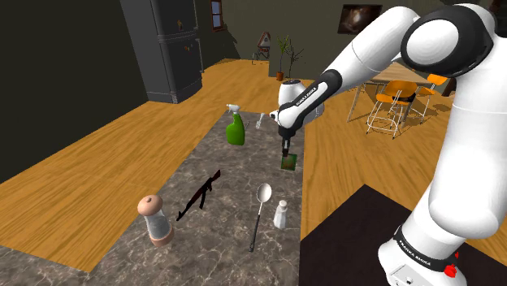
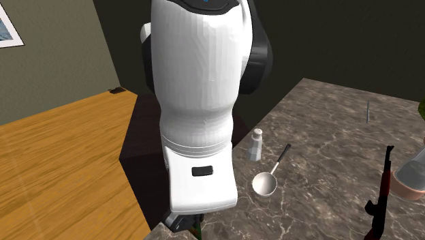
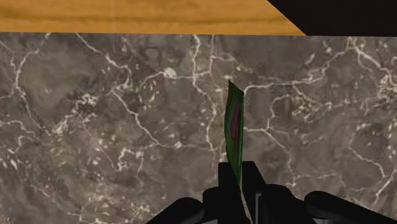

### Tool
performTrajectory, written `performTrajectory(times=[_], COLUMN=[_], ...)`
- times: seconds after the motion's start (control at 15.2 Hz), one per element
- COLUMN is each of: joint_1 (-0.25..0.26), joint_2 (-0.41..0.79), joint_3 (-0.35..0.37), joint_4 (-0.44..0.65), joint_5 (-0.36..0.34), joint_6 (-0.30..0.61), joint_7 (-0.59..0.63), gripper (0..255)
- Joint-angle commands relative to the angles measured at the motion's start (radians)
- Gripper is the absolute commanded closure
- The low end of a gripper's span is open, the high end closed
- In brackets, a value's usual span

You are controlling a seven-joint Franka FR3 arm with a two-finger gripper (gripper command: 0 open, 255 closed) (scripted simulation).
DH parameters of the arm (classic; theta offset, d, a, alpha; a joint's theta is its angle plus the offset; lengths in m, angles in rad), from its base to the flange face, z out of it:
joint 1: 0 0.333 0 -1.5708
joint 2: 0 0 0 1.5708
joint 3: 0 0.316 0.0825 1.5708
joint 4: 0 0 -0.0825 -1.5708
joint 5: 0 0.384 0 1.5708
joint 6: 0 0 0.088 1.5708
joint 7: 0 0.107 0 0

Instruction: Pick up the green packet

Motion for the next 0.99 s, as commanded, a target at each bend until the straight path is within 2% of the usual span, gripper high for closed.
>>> performTrajectory(times=[0.0,0.13,0.92], joint_1=[0.0,0.0,0.003], joint_2=[0.0,-0.002,-0.118], joint_3=[0.0,0.0,-0.002], joint_4=[0.0,-0.001,0.031], joint_5=[0.0,0.0,-0.006], joint_6=[0.0,-0.001,-0.149], joint_7=[0.0,0.0,-0.003], gripper=[255,255,255])
